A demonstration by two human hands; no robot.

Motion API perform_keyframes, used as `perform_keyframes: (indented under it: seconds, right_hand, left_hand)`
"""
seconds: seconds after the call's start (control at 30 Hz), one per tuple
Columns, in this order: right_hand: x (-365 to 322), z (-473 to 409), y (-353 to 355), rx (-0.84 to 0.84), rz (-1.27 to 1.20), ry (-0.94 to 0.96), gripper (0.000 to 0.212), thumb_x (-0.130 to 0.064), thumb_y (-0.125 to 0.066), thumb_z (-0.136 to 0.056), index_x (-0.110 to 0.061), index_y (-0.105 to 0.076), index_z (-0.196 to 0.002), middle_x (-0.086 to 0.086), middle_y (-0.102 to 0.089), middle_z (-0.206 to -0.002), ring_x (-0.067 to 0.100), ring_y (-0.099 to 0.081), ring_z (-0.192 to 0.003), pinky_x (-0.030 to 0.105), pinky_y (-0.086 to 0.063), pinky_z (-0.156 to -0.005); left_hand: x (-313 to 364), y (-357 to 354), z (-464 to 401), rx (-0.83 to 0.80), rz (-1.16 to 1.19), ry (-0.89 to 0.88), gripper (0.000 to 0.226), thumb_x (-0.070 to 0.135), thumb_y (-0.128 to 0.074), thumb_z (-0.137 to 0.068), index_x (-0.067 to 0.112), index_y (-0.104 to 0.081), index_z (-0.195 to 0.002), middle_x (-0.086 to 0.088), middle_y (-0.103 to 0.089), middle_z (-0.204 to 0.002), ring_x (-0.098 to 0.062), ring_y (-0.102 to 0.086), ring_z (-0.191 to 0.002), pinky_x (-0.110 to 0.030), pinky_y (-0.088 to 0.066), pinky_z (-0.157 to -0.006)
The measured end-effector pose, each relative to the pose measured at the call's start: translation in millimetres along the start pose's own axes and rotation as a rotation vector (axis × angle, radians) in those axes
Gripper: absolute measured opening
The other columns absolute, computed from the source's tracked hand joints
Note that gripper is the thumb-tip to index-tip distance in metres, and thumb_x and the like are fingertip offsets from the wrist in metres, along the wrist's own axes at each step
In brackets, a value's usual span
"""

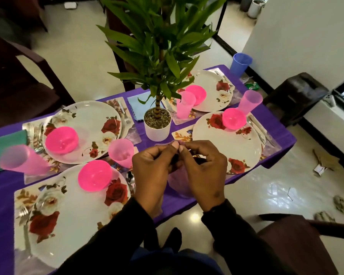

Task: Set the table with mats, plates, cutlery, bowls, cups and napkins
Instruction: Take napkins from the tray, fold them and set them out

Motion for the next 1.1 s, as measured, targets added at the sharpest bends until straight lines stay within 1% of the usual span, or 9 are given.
perform_keyframes:
  seconds: [0.37, 0.43, 0.5, 0.57, 0.63, 0.73, 0.9, 1.03, 1.1]
  right_hand:
    - [11, -15, -13, -0.167, 0.081, 0.178, 0.021, -0.020, -0.074, -0.084, -0.012, -0.077, -0.104, -0.001, -0.069, -0.100, 0.013, -0.066, -0.093, 0.038, -0.058, -0.074]
    - [11, -26, -6, -0.188, 0.080, 0.202, 0.013, -0.014, -0.073, -0.086, -0.015, -0.077, -0.098, -0.005, -0.070, -0.095, 0.011, -0.067, -0.088, 0.037, -0.058, -0.071]
    - [12, -39, -2, -0.274, 0.014, 0.127, 0.011, -0.012, -0.073, -0.086, -0.017, -0.077, -0.095, -0.009, -0.072, -0.092, 0.013, -0.069, -0.086, 0.037, -0.058, -0.071]
    - [12, -51, -1, -0.376, -0.050, 0.042, 0.009, -0.013, -0.072, -0.086, -0.017, -0.077, -0.093, -0.010, -0.073, -0.087, 0.015, -0.070, -0.084, 0.038, -0.058, -0.071]
    - [10, -60, 0, -0.444, -0.062, 0.043, 0.007, -0.012, -0.071, -0.086, -0.015, -0.076, -0.090, -0.008, -0.073, -0.083, 0.017, -0.070, -0.080, 0.040, -0.058, -0.070]
    - [6, -72, 5, -0.502, -0.072, 0.059, 0.007, -0.010, -0.072, -0.085, -0.016, -0.076, -0.088, -0.006, -0.073, -0.081, 0.019, -0.069, -0.076, 0.042, -0.058, -0.067]
    - [3, -92, 20, -0.497, -0.093, 0.063, 0.011, -0.001, -0.072, -0.086, -0.011, -0.074, -0.086, -0.003, -0.072, -0.078, 0.021, -0.068, -0.075, 0.045, -0.057, -0.064]
    - [1, -106, 30, -0.447, -0.106, 0.077, 0.021, 0.002, -0.071, -0.085, -0.019, -0.071, -0.082, 0.000, -0.071, -0.078, 0.021, -0.067, -0.072, 0.044, -0.057, -0.061]
    - [4, -111, 33, -0.407, -0.060, 0.081, 0.022, -0.001, -0.072, -0.085, -0.023, -0.071, -0.083, -0.003, -0.071, -0.078, 0.019, -0.067, -0.072, 0.042, -0.058, -0.062]
  left_hand:
    - [-1, 4, -13, -0.037, 0.049, 0.041, 0.021, 0.011, -0.060, -0.099, 0.000, -0.077, -0.099, -0.018, -0.077, -0.094, -0.037, -0.073, -0.096, -0.046, -0.060, -0.090]
    - [6, 8, -18, -0.066, -0.148, -0.128, 0.016, 0.012, -0.063, -0.098, 0.009, -0.079, -0.100, -0.007, -0.078, -0.093, -0.028, -0.074, -0.093, -0.045, -0.061, -0.087]
    - [14, 14, -27, -0.076, -0.438, -0.354, 0.017, 0.012, -0.074, -0.090, 0.019, -0.077, -0.105, 0.005, -0.075, -0.103, -0.019, -0.070, -0.102, -0.042, -0.057, -0.092]
    - [16, 17, -39, -0.130, -0.670, -0.495, 0.040, 0.014, -0.082, -0.080, 0.024, -0.070, -0.118, 0.011, -0.068, -0.122, -0.016, -0.057, -0.123, -0.034, -0.047, -0.104]
    - [16, 16, -52, -0.235, -0.809, -0.516, 0.057, 0.022, -0.085, -0.076, 0.026, -0.065, -0.129, 0.010, -0.061, -0.133, -0.012, -0.047, -0.132, -0.029, -0.040, -0.109]
    - [22, 10, -66, -0.279, -0.918, -0.603, 0.052, 0.032, -0.079, -0.077, 0.028, -0.066, -0.126, 0.017, -0.062, -0.123, -0.006, -0.052, -0.117, -0.033, -0.043, -0.101]
    - [32, 12, -83, -0.348, -0.980, -0.642, 0.017, 0.031, -0.074, -0.084, 0.020, -0.075, -0.096, 0.015, -0.066, -0.093, -0.009, -0.057, -0.090, -0.037, -0.046, -0.082]
    - [34, 23, -88, -0.279, -0.854, -0.530, 0.005, 0.022, -0.077, -0.089, 0.019, -0.075, -0.093, 0.010, -0.071, -0.091, -0.014, -0.066, -0.089, -0.040, -0.055, -0.082]
    - [41, 26, -87, -0.192, -0.737, -0.501, 0.006, 0.017, -0.075, -0.089, 0.021, -0.075, -0.094, 0.010, -0.072, -0.090, -0.013, -0.069, -0.086, -0.031, -0.058, -0.079]
Point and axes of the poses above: each hand's wrist, its own z-axis away from the middle knuckle, its own y-axis out of the back of the hand, x = y × z, the point moved 5 cm from there along -z, towards the middle knuckle
